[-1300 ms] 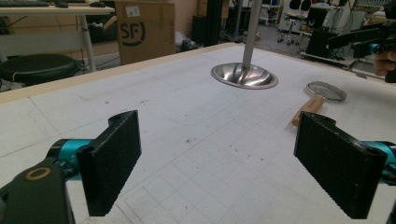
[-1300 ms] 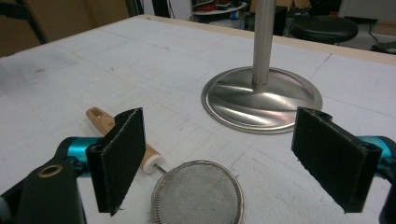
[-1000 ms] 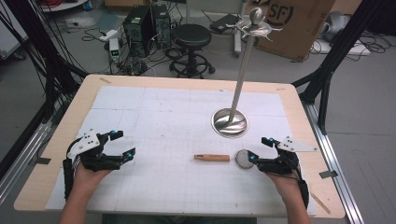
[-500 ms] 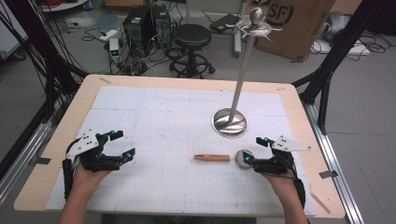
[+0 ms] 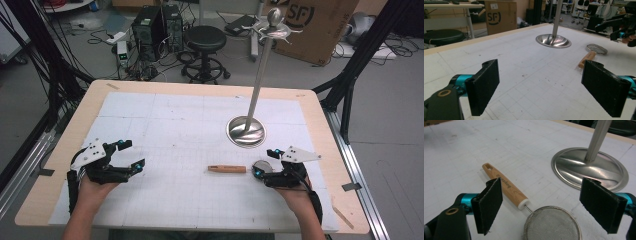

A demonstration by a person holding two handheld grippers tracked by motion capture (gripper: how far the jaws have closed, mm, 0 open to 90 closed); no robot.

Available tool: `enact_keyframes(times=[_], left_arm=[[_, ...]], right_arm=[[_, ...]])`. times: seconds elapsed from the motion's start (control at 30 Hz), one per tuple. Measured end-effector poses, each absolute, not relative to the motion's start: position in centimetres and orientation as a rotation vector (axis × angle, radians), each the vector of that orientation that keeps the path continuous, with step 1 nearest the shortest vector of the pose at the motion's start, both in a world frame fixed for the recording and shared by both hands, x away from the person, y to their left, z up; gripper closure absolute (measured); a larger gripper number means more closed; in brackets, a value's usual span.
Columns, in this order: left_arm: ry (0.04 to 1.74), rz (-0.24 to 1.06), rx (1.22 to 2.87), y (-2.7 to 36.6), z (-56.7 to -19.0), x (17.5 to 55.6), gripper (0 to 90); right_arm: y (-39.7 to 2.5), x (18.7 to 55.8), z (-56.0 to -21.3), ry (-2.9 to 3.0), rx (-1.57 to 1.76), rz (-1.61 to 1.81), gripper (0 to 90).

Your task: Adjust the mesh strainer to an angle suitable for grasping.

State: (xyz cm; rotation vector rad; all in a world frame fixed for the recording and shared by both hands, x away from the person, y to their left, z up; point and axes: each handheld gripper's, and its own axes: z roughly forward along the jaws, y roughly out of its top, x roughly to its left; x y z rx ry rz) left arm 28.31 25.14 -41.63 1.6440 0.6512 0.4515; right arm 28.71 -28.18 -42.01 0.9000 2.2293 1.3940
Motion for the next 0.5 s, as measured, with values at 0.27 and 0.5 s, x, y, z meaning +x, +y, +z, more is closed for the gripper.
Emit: enact_keyframes(times=[0.27,0.5], left_arm=[[0.651,0.451,1.65,25.1,-41.7,28.3,15.4],[0.659,0.456,1.641,25.5,-41.6,28.4,15.4]], right_arm=[[-27.5,28.7,-42.1,2.296,0.867,1.409,36.1],[-24.9,28.5,-42.1,2.419,0.785,1.357,54.1]])
